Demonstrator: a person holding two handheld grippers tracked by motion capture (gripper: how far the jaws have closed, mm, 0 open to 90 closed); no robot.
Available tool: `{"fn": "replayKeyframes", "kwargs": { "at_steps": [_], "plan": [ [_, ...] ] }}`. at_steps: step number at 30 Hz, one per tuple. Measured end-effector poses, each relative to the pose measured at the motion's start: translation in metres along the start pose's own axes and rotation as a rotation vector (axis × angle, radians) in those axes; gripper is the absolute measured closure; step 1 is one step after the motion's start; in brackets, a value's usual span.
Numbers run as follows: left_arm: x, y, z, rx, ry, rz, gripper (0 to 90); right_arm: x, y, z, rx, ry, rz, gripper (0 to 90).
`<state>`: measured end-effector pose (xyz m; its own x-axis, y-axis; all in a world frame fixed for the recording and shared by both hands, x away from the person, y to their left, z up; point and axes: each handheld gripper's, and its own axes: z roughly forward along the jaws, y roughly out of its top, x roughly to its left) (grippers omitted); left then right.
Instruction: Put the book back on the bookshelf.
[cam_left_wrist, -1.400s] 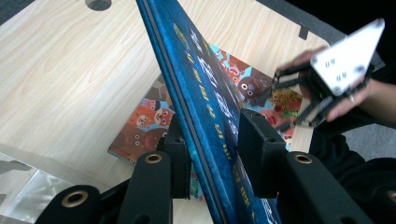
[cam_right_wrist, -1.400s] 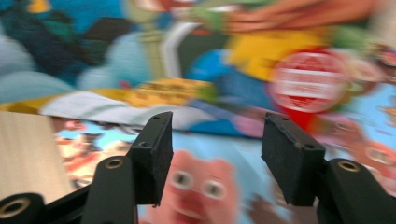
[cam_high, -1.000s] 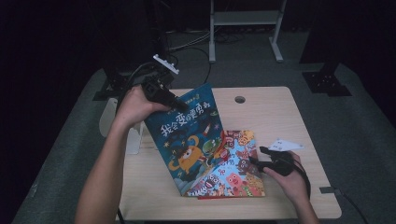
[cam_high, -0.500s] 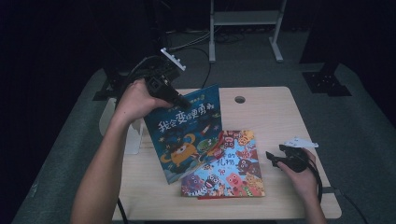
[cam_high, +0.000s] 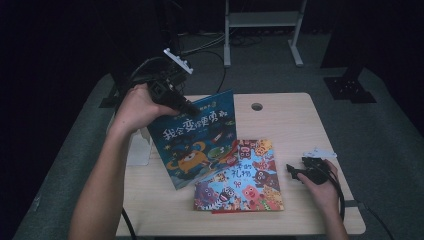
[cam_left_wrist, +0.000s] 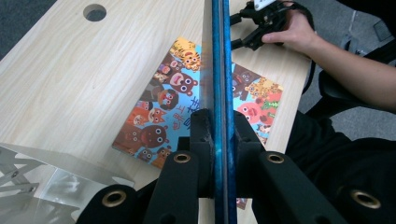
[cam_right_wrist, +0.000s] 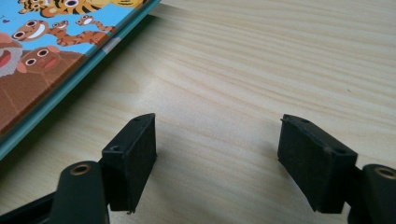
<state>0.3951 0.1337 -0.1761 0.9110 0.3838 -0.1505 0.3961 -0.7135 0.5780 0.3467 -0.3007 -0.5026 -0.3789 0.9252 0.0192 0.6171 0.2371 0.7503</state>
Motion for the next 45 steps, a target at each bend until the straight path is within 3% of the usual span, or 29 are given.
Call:
{"fn": "replayKeyframes", "kwargs": {
  "at_steps": [11,17,31,45],
  "plan": [
    [0.001,-0.026,-0.029,-0.03,0.03,-0.026,82.4,-0.001,0.0,0.001,0.012,-0.012,0.004,18.4],
    [0.005,-0.047,-0.048,-0.05,0.056,-0.06,82.4,-0.001,0.0,0.002,0.013,-0.012,0.003,18.3],
    [0.008,-0.09,-0.074,-0.053,0.103,-0.109,82.3,-0.001,0.001,0.001,0.014,-0.011,0.003,18.3],
    [0.015,-0.141,-0.108,-0.067,0.166,-0.197,82.3,-0.001,0.0,0.002,0.012,-0.012,0.004,18.3]
  ]
}}
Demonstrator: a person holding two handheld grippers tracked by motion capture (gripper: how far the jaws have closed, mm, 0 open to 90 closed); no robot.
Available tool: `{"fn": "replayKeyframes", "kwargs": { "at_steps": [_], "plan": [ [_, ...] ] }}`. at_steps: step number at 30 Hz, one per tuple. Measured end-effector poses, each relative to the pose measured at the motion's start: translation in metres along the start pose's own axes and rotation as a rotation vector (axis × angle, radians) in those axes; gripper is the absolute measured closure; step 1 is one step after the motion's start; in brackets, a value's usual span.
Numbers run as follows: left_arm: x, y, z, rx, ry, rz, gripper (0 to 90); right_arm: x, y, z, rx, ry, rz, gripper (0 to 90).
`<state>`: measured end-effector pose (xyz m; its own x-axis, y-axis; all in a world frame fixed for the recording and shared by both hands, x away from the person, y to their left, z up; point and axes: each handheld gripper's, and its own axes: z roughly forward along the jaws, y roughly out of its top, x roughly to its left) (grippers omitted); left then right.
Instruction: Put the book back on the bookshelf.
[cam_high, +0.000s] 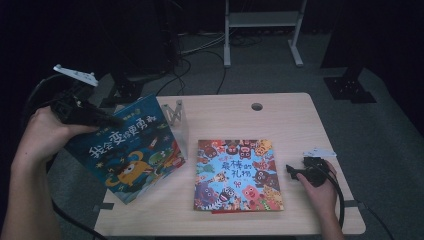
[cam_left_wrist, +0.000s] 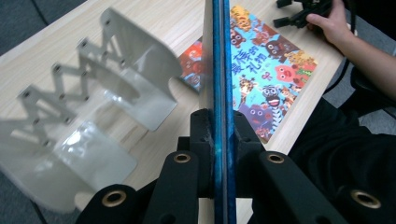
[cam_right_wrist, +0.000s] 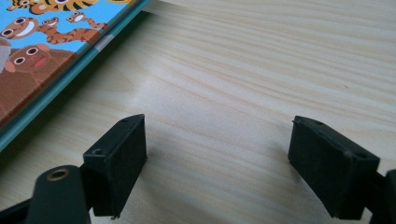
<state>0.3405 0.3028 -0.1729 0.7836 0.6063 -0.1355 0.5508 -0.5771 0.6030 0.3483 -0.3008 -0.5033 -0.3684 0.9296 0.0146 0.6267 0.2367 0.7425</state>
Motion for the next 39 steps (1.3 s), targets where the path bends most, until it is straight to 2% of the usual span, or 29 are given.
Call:
{"fn": "replayKeyframes", "kwargs": {
  "at_steps": [4,7,15,24,25,31,35,39],
  "plan": [
    [0.009,-0.016,-0.009,-0.007,0.023,-0.038,82.3,0.0,0.0,0.0,0.0,0.001,-0.002,18.2],
    [0.012,-0.021,-0.012,-0.003,0.035,-0.051,82.4,0.0,0.0,0.0,0.0,0.001,-0.001,18.2],
    [0.024,-0.04,-0.021,0.003,0.1,-0.11,82.4,0.0,0.0,0.0,0.0,0.001,-0.001,18.2],
    [0.043,-0.06,-0.029,-0.022,0.164,-0.211,82.4,0.0,0.0,0.0,0.0,0.001,-0.002,18.2],
    [0.043,-0.06,-0.029,-0.022,0.164,-0.211,82.4,0.0,0.0,0.0,0.0,0.001,-0.002,18.2],
    [0.056,-0.065,-0.028,-0.016,0.217,-0.272,82.4,0.0,0.0,0.0,0.0,0.001,-0.002,18.2],
    [0.065,-0.063,-0.022,-0.006,0.26,-0.301,82.4,0.0,0.0,0.0,0.0,0.001,-0.002,18.2],
    [0.074,-0.058,-0.017,-0.016,0.297,-0.331,82.4,0.0,0.0,0.0,0.0,0.001,-0.002,18.2]
  ]
}}
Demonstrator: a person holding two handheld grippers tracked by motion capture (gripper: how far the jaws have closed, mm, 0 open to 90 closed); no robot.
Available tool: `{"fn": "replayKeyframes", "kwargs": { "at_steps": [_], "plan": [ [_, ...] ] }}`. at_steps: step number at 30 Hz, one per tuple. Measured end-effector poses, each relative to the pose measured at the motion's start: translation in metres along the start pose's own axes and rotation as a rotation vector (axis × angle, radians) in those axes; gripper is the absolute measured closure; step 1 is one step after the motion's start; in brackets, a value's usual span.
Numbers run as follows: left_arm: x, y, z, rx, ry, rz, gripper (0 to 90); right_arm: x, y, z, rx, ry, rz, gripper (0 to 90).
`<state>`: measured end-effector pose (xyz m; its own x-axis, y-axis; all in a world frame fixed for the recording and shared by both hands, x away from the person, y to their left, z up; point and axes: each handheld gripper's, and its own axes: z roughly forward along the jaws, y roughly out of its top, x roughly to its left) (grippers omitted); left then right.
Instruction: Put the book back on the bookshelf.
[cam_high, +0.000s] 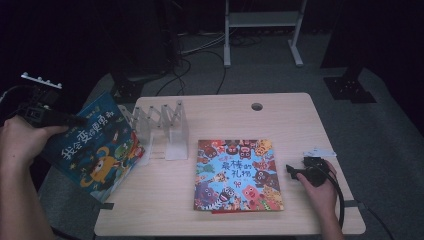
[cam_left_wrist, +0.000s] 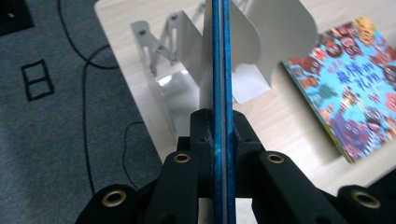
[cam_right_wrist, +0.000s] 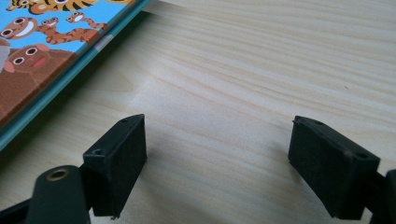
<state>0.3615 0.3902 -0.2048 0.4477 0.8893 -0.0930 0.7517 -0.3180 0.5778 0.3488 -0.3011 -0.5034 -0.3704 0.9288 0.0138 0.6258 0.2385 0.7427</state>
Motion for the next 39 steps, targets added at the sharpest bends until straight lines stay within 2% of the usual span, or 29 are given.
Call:
{"fn": "replayKeyframes", "kwargs": {
  "at_steps": [7,11,15,21,23,29,39],
  "plan": [
    [0.01,0.016,0.016,-0.006,0.046,-0.057,82.4,0.0,0.0,0.0,0.0,0.0,0.001,18.2],
    [0.013,0.022,0.022,0.002,0.065,-0.074,82.4,0.0,0.0,0.0,0.0,0.0,0.001,18.2],
    [0.014,0.031,0.031,0.012,0.062,-0.079,82.5,0.0,0.0,0.0,0.0,0.0,0.002,18.2],
    [0.014,0.045,0.039,0.018,0.083,-0.094,82.5,0.0,0.0,0.0,0.0,0.0,0.001,18.2],
    [0.013,0.053,0.043,0.034,0.096,-0.095,82.5,0.0,0.0,0.0,0.001,0.0,0.001,18.2],
    [0.012,0.06,0.048,0.035,0.105,-0.094,82.4,0.0,0.0,0.0,0.0,0.0,0.0,18.2],
    [0.019,0.058,0.051,0.005,0.094,-0.107,82.2,0.0,0.0,0.0,0.001,0.0,0.001,18.2]
  ]
}}
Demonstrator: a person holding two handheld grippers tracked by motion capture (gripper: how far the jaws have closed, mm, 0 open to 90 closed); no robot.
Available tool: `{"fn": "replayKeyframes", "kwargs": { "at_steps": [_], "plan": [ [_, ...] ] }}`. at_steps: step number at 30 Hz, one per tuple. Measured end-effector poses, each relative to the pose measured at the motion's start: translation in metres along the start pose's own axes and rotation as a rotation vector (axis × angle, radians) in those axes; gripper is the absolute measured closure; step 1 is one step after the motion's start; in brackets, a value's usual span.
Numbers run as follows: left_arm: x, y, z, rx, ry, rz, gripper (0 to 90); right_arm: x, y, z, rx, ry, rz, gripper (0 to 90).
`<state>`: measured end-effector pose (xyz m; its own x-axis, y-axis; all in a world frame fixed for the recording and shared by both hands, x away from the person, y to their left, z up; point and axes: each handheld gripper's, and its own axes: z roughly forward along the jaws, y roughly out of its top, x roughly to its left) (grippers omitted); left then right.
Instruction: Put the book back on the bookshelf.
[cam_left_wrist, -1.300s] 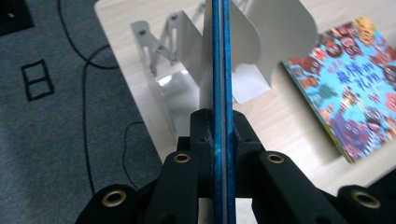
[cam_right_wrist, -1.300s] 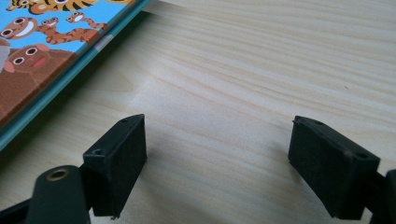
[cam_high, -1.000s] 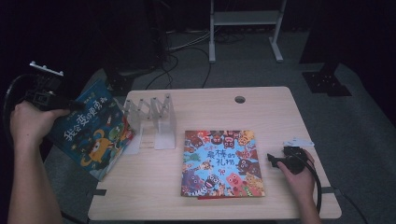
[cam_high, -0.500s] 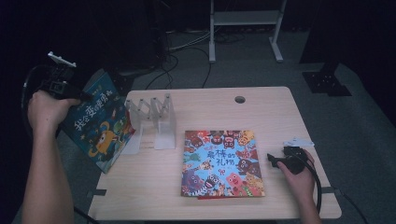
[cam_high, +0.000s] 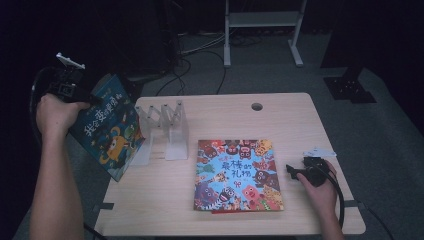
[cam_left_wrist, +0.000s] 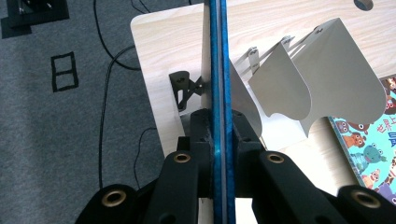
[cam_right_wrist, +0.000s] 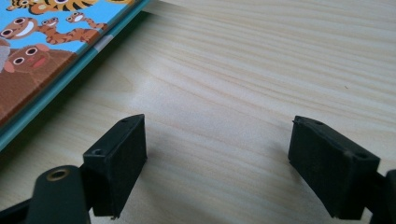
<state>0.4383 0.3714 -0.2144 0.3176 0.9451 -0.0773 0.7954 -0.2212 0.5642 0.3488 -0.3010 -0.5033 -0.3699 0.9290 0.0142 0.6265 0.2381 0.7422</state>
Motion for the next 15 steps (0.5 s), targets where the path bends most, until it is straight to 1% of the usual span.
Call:
{"fn": "replayKeyframes", "kwargs": {
  "at_steps": [5,8,15],
  "plan": [
    [0.0016,-0.0014,0.0001,-0.001,-0.007,-0.004,82.1,-0.0001,0.0,0.0,-0.001,0.0,-0.001,18.2],
    [0.0032,-0.005,-0.0009,-0.014,-0.013,-0.009,81.8,0.0001,0.0,0.0,0.0,0.0,0.001,18.2],
    [0.0044,-0.0057,-0.0014,-0.017,-0.019,-0.011,80.3,0.0,0.0,0.0,0.0,0.0,0.0,18.2]
  ]
}}
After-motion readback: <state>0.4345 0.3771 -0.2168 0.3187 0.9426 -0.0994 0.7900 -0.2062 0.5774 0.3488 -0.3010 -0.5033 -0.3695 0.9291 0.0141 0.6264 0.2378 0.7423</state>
